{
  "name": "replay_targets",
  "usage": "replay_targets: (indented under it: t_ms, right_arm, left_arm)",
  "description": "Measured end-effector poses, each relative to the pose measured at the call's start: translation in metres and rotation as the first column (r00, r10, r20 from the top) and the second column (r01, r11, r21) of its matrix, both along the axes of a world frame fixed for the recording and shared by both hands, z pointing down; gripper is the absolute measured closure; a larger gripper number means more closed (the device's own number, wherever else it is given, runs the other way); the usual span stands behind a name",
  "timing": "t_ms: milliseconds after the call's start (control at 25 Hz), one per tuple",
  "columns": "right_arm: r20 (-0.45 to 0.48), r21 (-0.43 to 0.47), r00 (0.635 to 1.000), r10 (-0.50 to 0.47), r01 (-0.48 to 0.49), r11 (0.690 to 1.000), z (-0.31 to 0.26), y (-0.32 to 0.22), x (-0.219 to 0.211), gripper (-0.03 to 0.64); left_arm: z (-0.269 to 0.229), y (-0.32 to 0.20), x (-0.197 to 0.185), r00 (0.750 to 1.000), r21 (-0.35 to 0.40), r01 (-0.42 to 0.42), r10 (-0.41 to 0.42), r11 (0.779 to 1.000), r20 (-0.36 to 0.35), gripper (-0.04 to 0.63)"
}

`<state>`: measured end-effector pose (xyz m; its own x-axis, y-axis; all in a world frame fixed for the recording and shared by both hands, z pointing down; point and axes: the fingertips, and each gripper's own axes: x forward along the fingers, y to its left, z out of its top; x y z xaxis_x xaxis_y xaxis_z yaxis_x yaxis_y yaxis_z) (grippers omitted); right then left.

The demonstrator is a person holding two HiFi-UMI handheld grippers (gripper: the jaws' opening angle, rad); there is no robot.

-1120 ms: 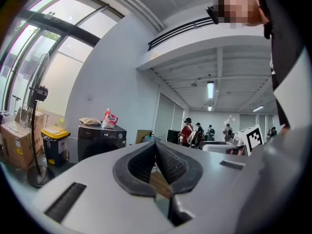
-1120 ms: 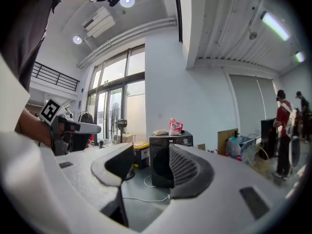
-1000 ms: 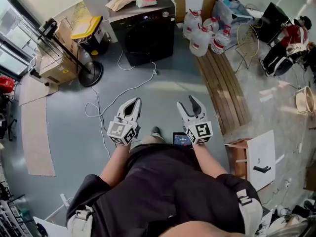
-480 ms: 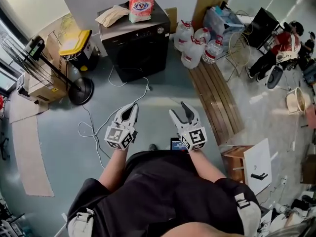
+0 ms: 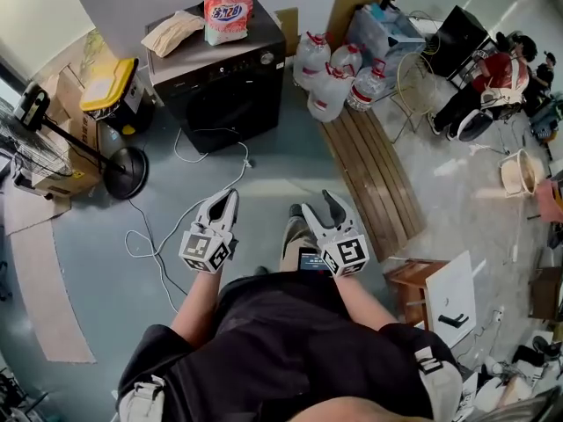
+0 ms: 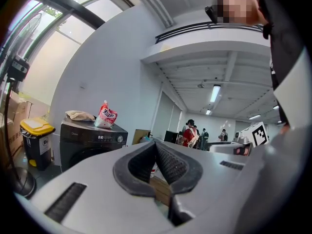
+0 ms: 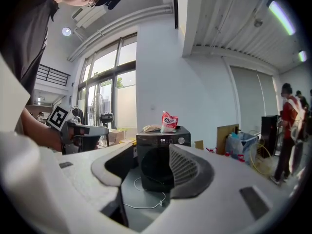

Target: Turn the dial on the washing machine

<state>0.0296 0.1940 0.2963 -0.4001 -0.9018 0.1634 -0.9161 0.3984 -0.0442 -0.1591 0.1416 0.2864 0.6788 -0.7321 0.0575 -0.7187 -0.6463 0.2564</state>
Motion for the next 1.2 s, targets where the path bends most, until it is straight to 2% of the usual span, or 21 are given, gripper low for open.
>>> replay_targets:
  t_ms: [160,320,640,840,960,1200]
  right_arm:
    - [0.037,-0.02,0.998,-0.058,0.059,0.998,0.013,-0.057,0.012,0.385]
    - [0.065,0.0,0.988,-0.141,0.142,0.99,0.003,-0.124,0.023,0.385]
    - [0.055,0.0,0.962,-0.269,0.269,0.963,-0.011,-0.241,0.071,0.385]
    - [0.078,0.03,0.954,-0.291,0.289,0.957,-0.02,-0.298,0.088,0.385]
    - [0.084,0.047,0.951,-0.298,0.295,0.954,-0.025,-0.323,0.097,0.385]
    - [0.071,0.008,0.95,-0.305,0.305,0.952,-0.006,-0.368,0.102,0.385]
  left_arm:
    - [0.002,-0.05,0.024,0.999,0.0,0.026,-0.026,1.0,0.019,0.6]
    - [0.003,-0.107,0.05,0.996,-0.017,0.072,-0.072,0.997,0.043,0.598]
    - [-0.024,-0.203,0.098,0.985,-0.016,0.16,-0.159,0.987,0.07,0.599]
    - [-0.025,-0.246,0.107,0.97,-0.004,0.229,-0.227,0.974,0.083,0.6]
    - [-0.025,-0.268,0.118,0.969,-0.005,0.241,-0.24,0.97,0.062,0.599]
    - [-0.02,-0.31,0.125,0.965,0.011,0.258,-0.259,0.966,0.036,0.598]
